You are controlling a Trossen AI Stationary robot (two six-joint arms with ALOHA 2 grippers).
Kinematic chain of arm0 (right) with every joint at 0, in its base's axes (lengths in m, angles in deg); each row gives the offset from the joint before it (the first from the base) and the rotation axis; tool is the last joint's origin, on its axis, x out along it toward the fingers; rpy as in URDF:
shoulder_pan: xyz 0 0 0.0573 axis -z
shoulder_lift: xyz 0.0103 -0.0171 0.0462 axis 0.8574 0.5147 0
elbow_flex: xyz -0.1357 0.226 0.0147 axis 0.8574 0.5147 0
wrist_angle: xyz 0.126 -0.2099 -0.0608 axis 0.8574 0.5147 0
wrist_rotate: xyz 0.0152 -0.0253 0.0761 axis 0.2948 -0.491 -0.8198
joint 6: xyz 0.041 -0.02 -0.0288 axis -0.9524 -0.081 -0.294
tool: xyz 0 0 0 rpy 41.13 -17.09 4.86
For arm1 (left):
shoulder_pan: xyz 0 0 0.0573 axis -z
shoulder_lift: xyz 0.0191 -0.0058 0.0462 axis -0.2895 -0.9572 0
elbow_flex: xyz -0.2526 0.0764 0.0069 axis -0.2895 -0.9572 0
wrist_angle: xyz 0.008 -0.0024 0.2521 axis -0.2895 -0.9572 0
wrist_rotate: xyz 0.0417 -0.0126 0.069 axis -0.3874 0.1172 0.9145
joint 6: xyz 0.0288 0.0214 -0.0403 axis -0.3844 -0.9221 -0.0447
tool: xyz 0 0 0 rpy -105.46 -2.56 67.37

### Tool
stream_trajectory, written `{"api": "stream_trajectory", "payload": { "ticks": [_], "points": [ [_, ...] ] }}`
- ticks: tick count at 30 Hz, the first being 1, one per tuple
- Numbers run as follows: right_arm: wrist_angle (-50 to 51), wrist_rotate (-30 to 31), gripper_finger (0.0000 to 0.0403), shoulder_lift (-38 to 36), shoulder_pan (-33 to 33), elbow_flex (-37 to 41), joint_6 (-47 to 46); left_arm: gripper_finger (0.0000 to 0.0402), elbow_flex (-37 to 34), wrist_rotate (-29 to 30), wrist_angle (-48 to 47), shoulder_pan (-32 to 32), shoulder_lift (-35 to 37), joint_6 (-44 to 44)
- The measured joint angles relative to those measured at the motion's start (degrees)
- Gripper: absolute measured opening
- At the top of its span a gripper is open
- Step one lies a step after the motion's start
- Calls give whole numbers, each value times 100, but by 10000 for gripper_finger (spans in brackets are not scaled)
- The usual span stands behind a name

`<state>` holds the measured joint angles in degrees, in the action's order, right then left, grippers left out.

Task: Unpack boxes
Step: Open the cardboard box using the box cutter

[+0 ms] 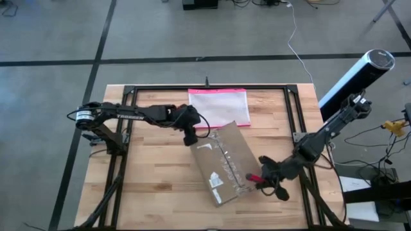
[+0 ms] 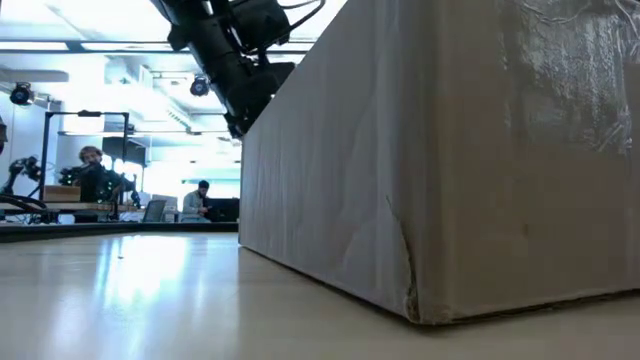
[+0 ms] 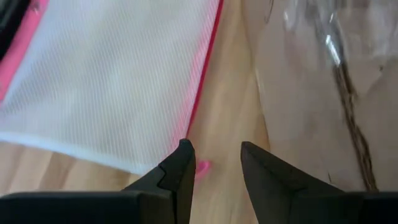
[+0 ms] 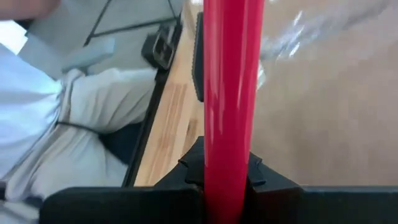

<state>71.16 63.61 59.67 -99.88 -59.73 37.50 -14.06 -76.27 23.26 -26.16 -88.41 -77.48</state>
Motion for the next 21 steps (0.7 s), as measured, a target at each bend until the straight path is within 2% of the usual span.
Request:
{"api": "stream_trajectory", "payload": {
  "ticks": [9,16,21],
  "points": [
    [53,123,6,713,-265,-14,-510,117,-1,-134,351,-101,0,-54],
    [693,557,6,690,-265,-17,-689,117,-46,-1167,88,-27,0,126],
    [1028,969,6,599,-206,-17,-681,117,-52,-1367,-368,124,0,381]
  ]
}}
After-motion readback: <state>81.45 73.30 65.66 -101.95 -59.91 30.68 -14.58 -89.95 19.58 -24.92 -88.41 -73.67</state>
